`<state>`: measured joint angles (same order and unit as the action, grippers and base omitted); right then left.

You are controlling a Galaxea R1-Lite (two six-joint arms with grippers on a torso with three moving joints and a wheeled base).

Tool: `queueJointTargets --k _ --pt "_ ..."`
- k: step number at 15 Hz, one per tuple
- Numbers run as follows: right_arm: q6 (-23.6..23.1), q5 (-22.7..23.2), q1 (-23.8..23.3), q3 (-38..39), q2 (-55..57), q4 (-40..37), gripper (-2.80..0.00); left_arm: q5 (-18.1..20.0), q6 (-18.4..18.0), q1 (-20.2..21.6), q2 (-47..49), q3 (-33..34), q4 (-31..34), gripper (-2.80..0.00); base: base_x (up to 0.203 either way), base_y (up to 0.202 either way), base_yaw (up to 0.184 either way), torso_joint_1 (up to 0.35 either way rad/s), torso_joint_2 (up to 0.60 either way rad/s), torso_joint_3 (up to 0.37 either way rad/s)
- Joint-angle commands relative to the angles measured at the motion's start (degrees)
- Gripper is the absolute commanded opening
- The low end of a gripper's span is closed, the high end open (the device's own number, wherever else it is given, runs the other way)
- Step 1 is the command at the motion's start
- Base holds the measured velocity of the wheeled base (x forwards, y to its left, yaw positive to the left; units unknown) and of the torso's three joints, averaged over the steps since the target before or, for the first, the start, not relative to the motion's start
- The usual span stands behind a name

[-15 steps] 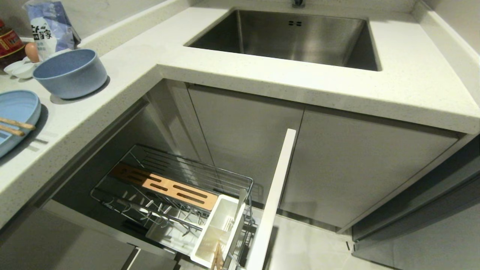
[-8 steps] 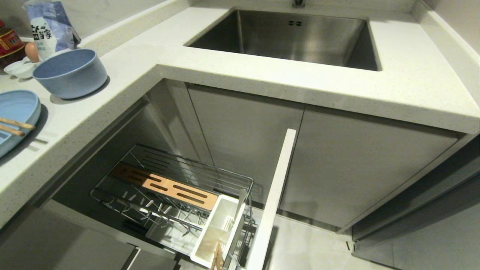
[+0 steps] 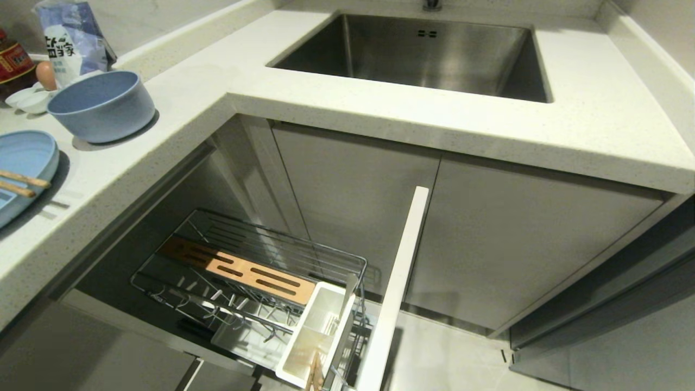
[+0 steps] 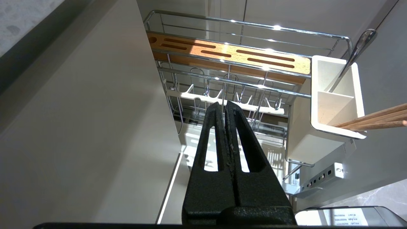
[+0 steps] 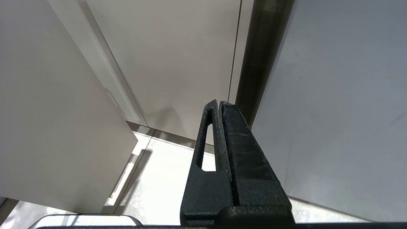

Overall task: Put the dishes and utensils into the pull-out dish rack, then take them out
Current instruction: Pick up the chopsticks and place it in the cupboard

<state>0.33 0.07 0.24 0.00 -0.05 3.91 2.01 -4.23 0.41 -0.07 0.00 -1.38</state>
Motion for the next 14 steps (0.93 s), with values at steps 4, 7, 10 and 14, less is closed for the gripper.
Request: queueJointTargets --k 4,7,10,14 --pt "0.0 0.0 0.0 1.3 0.0 0.0 -2.8 0.0 -0.3 0.0 0.0 0.7 0.0 -2.8 0.0 0.0 0.0 0.0 0.0 0.0" --pt "0.0 0.0 0.0 1.3 0.0 0.0 -2.8 0.0 -0.3 0.0 0.0 0.8 0.0 -2.8 0.0 0.0 0.0 0.0 0.0 0.0" --pt "0.0 0.0 0.0 1.3 0.0 0.0 -2.8 0.0 -0.2 0.0 0.0 0.7 0.0 -2.8 0.0 0.0 0.0 0.0 0.0 0.0" --pt "0.0 0.0 0.0 1.3 0.0 0.0 -2.8 -0.1 0.3 0.0 0.0 0.8 -0.1 -2.8 0.0 0.0 0.0 0.0 0.0 0.0"
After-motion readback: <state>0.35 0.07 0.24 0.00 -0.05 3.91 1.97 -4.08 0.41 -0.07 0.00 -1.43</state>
